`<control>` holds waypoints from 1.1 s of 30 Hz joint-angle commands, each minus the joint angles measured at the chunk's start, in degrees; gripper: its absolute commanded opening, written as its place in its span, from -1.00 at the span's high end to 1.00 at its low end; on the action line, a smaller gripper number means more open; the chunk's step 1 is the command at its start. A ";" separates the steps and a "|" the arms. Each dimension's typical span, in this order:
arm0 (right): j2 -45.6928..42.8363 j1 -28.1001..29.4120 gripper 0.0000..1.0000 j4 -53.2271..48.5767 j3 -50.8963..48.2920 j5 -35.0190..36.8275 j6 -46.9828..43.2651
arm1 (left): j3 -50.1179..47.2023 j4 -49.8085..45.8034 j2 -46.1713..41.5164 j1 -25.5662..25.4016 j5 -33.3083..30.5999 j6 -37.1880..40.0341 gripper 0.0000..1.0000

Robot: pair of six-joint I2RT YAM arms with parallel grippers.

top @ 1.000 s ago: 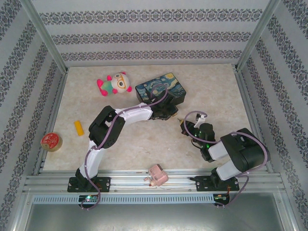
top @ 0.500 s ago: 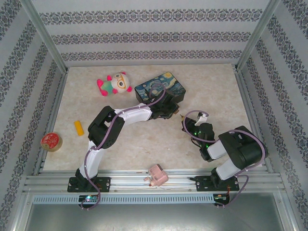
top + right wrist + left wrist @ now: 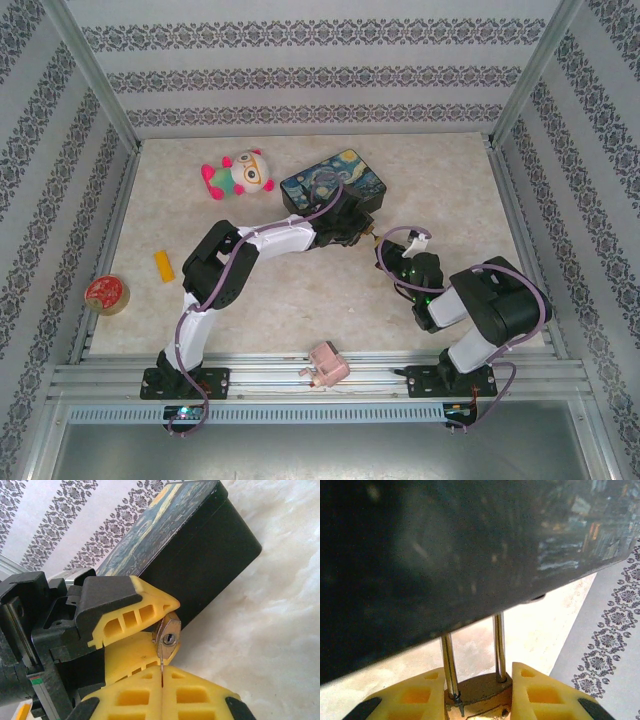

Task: Unlock the padlock with the key

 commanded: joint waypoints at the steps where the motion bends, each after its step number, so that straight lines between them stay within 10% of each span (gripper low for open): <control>1: 1.50 0.41 1.00 2.72 1.29 0.76 0.10 | -2.90 -0.98 2.12 -0.30 7.01 -8.32 0.58; 21: -0.07 -2.61 1.00 2.72 0.45 1.15 0.98 | -4.10 0.07 2.15 -0.23 7.23 -8.85 0.58; 28: -7.55 -8.06 1.00 -9.68 -0.33 -3.02 2.89 | -4.46 -7.61 -1.78 -0.17 -5.21 0.99 -0.21; 33: -12.67 -11.10 1.00 -19.86 1.37 -11.17 2.80 | -4.26 -6.44 -2.60 -0.04 -9.11 5.41 -0.23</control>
